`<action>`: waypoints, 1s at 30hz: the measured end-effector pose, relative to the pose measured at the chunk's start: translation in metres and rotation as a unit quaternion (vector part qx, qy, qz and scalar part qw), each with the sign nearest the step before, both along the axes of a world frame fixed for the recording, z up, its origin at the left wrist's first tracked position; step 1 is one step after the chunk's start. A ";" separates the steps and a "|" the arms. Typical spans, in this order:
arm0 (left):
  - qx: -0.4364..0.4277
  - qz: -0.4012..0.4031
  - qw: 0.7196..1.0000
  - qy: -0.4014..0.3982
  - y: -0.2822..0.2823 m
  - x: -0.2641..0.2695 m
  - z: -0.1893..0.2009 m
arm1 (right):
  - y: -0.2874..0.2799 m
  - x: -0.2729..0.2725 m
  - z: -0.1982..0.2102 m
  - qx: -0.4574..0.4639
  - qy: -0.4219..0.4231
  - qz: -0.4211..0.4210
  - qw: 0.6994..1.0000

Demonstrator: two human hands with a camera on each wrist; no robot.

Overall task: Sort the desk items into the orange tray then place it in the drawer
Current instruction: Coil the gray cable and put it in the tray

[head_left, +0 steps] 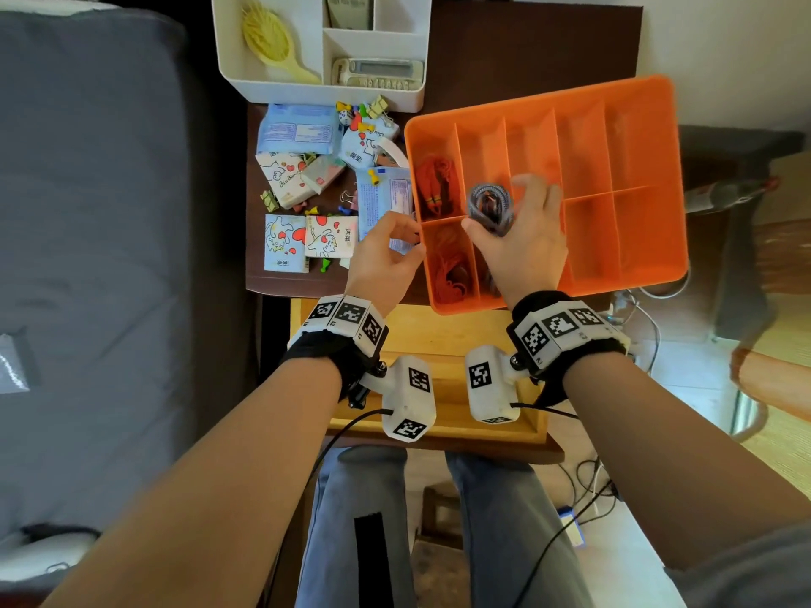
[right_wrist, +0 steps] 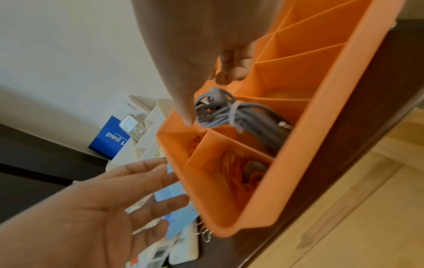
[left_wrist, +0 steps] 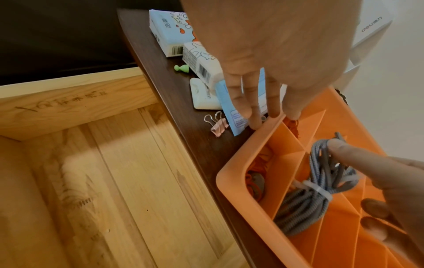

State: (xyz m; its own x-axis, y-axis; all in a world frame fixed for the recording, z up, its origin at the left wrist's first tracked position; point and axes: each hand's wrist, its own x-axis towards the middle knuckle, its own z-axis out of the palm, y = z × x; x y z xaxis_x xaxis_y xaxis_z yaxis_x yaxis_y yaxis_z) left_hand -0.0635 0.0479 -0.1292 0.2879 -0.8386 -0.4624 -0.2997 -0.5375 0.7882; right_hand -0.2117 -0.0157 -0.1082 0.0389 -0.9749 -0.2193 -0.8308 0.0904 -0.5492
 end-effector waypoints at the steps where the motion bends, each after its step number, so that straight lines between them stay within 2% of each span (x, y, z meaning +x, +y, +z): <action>1: 0.001 0.005 1.000 0.003 0.002 0.003 0.000 | 0.001 0.004 0.001 -0.003 -0.009 0.008 1.000; 4: -0.006 0.016 1.000 -0.016 0.005 0.017 0.001 | 0.005 0.020 0.000 -0.001 -0.047 0.068 0.997; 8: 0.001 0.039 0.995 -0.095 0.011 0.038 0.002 | 0.014 0.047 -0.007 0.003 -0.112 0.136 0.984; 11: 0.023 0.048 0.983 -0.177 0.015 0.056 -0.002 | 0.021 0.063 -0.014 0.024 -0.114 0.150 0.982; 14: 0.054 0.009 0.972 -0.228 0.016 0.070 -0.007 | 0.023 0.072 -0.018 0.041 -0.101 0.141 0.984; 18: 0.098 -0.049 0.963 -0.247 0.013 0.078 -0.016 | 0.023 0.079 -0.020 0.050 -0.070 0.131 0.988; 25: 0.083 -0.130 0.952 -0.263 0.006 0.087 -0.029 | 0.021 0.083 -0.023 0.035 -0.059 0.116 0.991; 30: 0.074 -0.099 0.967 -0.223 0.004 0.087 -0.023 | 0.020 0.085 -0.024 0.039 -0.068 0.102 0.992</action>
